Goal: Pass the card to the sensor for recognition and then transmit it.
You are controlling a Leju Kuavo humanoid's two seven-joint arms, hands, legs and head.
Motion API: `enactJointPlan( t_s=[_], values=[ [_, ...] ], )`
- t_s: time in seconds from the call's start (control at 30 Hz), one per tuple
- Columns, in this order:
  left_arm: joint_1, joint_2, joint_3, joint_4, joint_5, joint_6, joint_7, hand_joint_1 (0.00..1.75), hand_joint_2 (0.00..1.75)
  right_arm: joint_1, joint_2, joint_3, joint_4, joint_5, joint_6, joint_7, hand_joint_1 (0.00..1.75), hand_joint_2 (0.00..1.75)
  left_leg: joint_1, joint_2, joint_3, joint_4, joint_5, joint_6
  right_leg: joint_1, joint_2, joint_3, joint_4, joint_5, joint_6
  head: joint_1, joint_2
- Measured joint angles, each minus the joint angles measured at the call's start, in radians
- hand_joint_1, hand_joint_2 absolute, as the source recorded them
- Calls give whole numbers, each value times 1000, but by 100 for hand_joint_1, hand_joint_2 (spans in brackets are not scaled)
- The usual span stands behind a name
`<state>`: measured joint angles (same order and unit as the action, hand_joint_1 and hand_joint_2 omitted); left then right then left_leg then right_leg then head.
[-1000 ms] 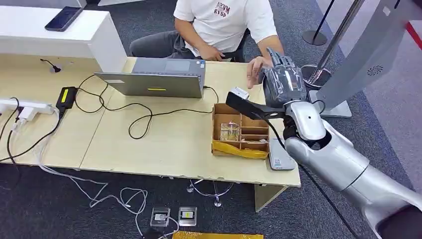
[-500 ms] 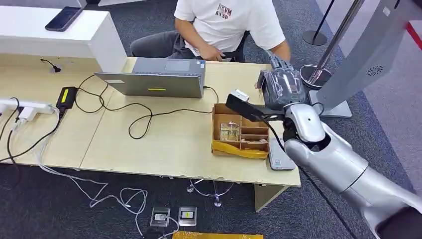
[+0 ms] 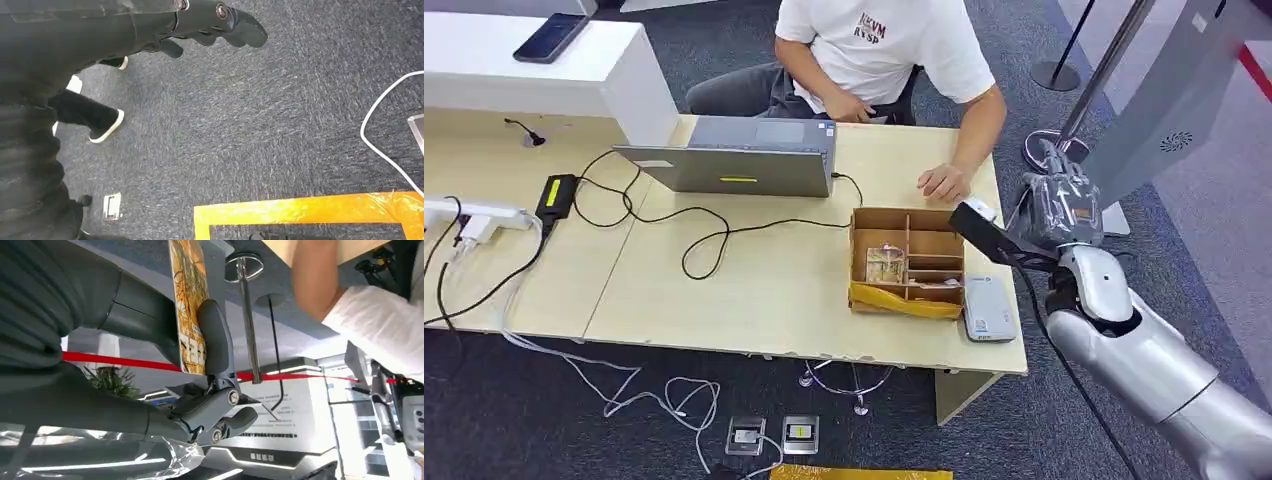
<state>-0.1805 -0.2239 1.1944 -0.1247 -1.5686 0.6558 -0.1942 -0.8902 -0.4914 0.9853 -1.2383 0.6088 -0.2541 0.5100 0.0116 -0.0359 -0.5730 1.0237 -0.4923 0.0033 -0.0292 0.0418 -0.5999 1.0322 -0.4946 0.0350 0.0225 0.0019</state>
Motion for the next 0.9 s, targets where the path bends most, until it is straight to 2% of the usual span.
enactJointPlan(
  t_s=[0.23, 0.43, 0.9],
  values=[
    [3, 1, 17, 4, -1, 0, -9, 0, 175, 59, -56, -42, -18, -10, -8, 26, 175, 175, 1, -1, 0, 0, 0, 0, 1, -1, 1, 0, 0, 0, 0, 0],
    [4, 5, 18, 9, -1, -3, -14, 0, 175, 150, -91, -78, -22, -15, -10, 14, 175, 175, 0, -1, 0, 0, 0, 0, 1, -1, 1, -1, 0, 0, 0, 0],
    [-1, 10, 40, 21, -2, -10, -14, 0, 175, 252, -62, -93, 3, -33, 0, -58, 175, 175, 1, -1, 0, 0, -1, 0, 1, -1, 1, 0, 0, 0, 0, 0]
  ],
)
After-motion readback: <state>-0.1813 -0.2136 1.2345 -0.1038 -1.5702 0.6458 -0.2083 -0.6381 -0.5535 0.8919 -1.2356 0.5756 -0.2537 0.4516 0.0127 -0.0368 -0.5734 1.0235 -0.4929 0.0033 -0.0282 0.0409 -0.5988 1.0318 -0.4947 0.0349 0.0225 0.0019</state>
